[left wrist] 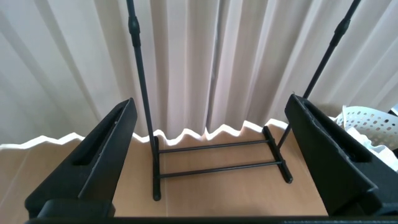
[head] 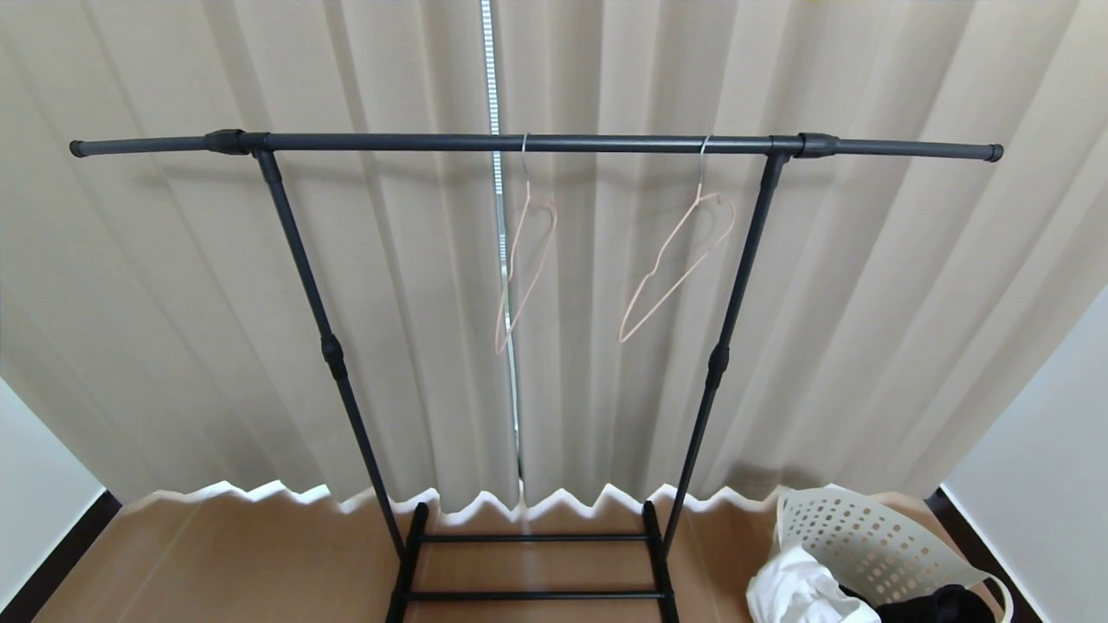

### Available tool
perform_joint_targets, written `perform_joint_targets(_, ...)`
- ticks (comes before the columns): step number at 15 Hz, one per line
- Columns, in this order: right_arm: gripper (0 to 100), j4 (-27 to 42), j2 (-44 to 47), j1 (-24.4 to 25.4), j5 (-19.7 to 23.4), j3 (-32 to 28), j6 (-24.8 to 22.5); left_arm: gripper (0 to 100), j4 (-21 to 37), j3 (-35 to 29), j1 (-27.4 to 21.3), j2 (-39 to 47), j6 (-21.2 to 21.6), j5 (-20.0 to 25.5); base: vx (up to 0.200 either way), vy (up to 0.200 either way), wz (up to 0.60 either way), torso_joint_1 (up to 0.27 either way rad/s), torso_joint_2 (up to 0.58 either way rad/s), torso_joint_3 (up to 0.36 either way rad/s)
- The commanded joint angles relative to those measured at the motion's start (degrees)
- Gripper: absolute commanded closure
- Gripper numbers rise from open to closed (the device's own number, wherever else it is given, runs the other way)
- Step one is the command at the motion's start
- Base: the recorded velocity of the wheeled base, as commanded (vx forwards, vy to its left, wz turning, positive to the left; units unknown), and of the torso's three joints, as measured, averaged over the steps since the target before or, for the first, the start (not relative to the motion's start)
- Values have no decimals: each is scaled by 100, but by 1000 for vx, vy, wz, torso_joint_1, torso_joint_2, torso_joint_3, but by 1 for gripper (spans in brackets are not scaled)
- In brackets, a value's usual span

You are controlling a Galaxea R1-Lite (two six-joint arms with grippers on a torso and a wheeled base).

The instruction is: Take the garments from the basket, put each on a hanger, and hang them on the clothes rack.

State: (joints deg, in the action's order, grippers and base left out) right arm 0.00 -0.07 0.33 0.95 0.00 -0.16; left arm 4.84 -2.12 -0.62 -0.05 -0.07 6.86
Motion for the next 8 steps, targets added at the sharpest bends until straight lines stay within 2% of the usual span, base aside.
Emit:
perform_joint_targets(1,0,0,7,2,2,0,-2,0,-1,1,1,5,-1,-1,0,0,0,-203,505,290)
perform_joint_targets(8,0,0,7,2,2,0,-2,0,-1,-8,1,5,-1,-1,0,0,0,-212,549,336)
